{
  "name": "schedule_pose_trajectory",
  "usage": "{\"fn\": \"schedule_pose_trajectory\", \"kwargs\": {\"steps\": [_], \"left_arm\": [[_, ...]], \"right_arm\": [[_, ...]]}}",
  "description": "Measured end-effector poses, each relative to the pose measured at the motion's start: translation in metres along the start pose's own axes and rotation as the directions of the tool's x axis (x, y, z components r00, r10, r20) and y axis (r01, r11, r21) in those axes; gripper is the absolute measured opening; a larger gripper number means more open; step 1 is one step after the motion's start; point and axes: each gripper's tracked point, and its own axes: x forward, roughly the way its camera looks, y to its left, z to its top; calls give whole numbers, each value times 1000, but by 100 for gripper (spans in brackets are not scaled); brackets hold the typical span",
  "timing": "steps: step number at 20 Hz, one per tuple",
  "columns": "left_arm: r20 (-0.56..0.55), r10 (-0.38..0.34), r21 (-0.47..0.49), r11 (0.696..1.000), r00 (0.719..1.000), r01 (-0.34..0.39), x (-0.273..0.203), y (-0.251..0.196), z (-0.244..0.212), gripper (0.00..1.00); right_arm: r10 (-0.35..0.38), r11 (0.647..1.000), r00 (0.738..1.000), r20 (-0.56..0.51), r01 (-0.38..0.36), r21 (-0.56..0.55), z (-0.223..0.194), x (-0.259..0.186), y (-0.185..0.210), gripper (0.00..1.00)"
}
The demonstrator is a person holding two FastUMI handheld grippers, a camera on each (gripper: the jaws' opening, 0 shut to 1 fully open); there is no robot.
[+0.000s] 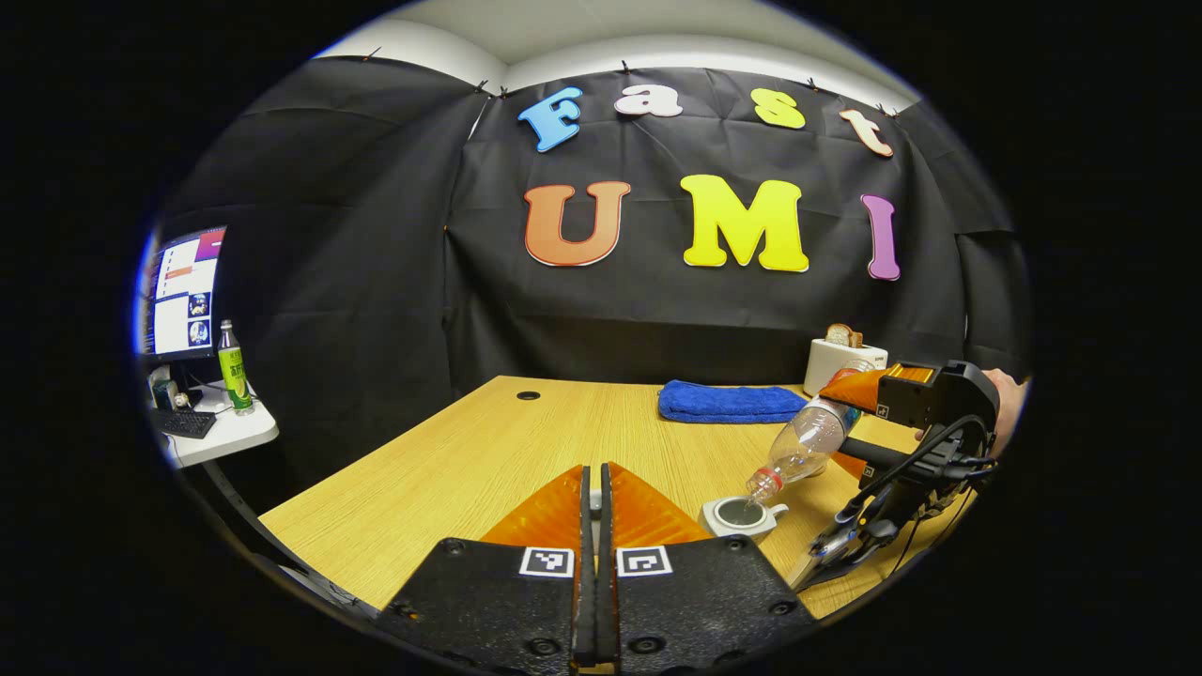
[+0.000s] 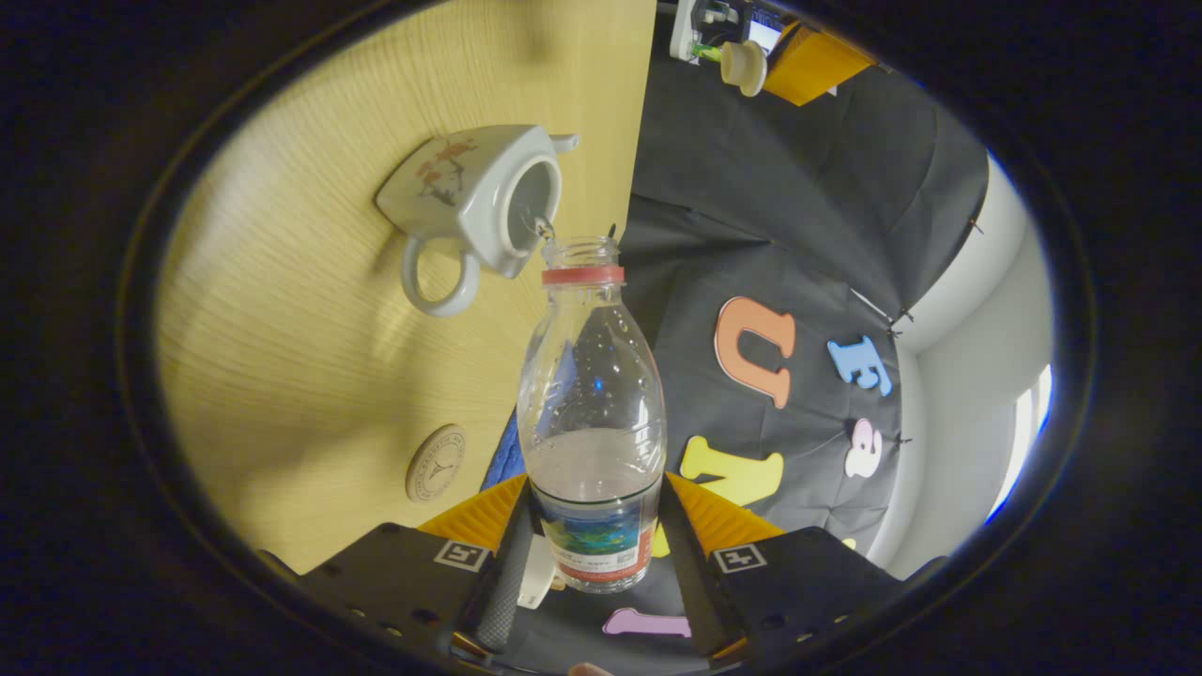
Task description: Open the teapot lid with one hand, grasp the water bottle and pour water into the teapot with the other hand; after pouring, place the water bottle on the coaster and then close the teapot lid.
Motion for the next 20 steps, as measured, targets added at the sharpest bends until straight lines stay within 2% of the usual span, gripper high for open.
{"fn": "schedule_pose_trajectory", "kwargs": {"steps": [10,20], "left_arm": [[8,-4,0,1000,1000,4,-1,1,2,3],[6,-6,-6,1000,1000,6,-2,3,2,3]], "right_arm": [[-78,991,997,27,80,-105,3,-3,-22,72],[-122,976,991,60,131,-177,8,-3,-29,71]]}}
